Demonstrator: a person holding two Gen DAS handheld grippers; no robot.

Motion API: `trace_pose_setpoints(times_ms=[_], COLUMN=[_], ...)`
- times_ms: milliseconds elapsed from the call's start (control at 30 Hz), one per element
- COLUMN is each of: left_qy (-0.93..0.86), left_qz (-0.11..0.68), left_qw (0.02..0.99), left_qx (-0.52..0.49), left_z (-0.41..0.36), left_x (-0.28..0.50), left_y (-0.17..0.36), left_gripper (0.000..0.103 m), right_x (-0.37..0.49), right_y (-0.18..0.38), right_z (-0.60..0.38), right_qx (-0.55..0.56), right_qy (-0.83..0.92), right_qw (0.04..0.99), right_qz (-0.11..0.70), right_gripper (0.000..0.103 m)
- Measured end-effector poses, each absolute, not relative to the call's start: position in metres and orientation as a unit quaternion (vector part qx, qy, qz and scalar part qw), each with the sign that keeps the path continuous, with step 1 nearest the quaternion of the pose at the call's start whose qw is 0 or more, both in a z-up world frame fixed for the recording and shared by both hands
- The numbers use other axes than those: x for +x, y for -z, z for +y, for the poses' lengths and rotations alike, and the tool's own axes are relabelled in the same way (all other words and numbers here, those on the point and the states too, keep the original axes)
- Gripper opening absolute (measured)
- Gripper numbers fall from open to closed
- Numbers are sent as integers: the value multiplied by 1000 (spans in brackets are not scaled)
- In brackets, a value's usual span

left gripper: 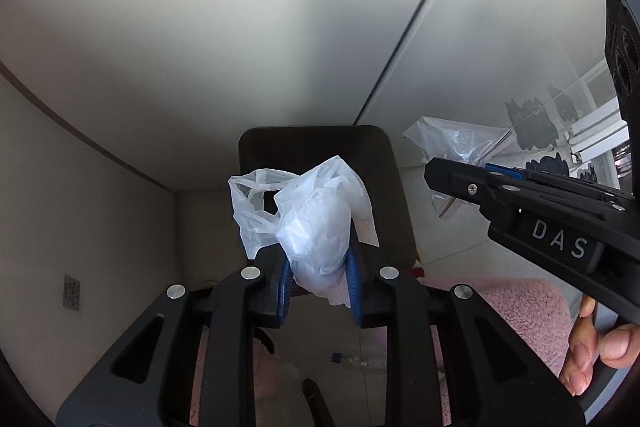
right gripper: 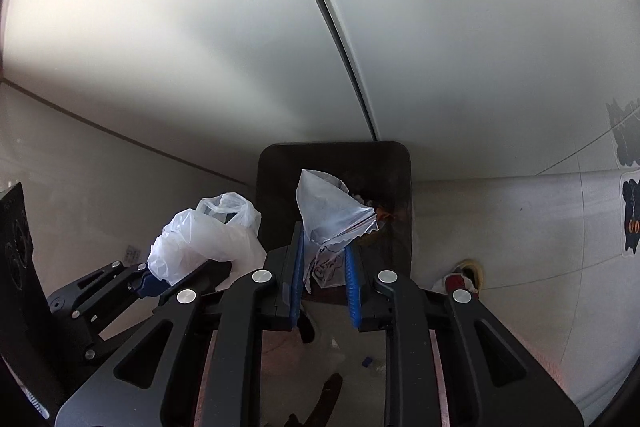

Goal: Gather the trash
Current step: 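Lower both bags over the black bin and release them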

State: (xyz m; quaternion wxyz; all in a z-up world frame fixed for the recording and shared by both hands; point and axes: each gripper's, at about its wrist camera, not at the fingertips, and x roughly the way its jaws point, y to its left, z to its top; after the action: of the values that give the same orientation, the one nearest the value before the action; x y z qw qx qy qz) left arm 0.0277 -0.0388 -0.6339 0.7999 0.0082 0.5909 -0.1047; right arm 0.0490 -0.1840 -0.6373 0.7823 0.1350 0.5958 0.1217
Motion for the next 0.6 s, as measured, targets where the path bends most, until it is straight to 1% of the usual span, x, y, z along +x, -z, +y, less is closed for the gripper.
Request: trace_pose_setpoints(times_ms=[67, 100, 133, 167, 200, 233, 267, 333, 400, 500, 567, 600], left_qy=[102, 98, 96, 96, 92, 89, 88, 86, 81, 73, 72, 72], left_qz=[591, 589, 585, 582, 579, 575, 572, 570, 567, 558, 556, 554], left_qw=[801, 802, 805, 808, 810, 813, 815, 817, 819, 826, 828, 829], left_qx=[9, 12, 12, 12, 13, 15, 17, 19, 22, 20, 17, 18], left_z=[-40, -40, -39, -40, -40, -40, -39, -37, -37, -33, -32, -33], left_x=[33, 33, 34, 30, 31, 31, 31, 33, 34, 30, 30, 29], left_y=[635, 635, 634, 632, 631, 629, 626, 622, 617, 607, 601, 597], left_gripper=[24, 28, 30, 37, 49, 54, 60, 64, 75, 87, 89, 90], right_x=[54, 56, 57, 59, 59, 59, 59, 60, 60, 61, 58, 58], right_y=[639, 640, 641, 641, 642, 641, 639, 636, 631, 623, 615, 611], right_z=[-183, -185, -185, -186, -186, -186, -187, -188, -190, -193, -196, -198], right_qx=[136, 138, 140, 141, 141, 140, 138, 138, 140, 141, 142, 143], right_qy=[-119, -118, -116, -114, -114, -113, -111, -109, -104, -99, -96, -95], right_qw=[782, 781, 781, 781, 780, 781, 783, 786, 790, 796, 801, 803], right_qz=[597, 597, 598, 598, 598, 598, 596, 592, 588, 580, 574, 571], right_gripper=[23, 28, 31, 42, 51, 54, 61, 68, 83, 93, 96, 96])
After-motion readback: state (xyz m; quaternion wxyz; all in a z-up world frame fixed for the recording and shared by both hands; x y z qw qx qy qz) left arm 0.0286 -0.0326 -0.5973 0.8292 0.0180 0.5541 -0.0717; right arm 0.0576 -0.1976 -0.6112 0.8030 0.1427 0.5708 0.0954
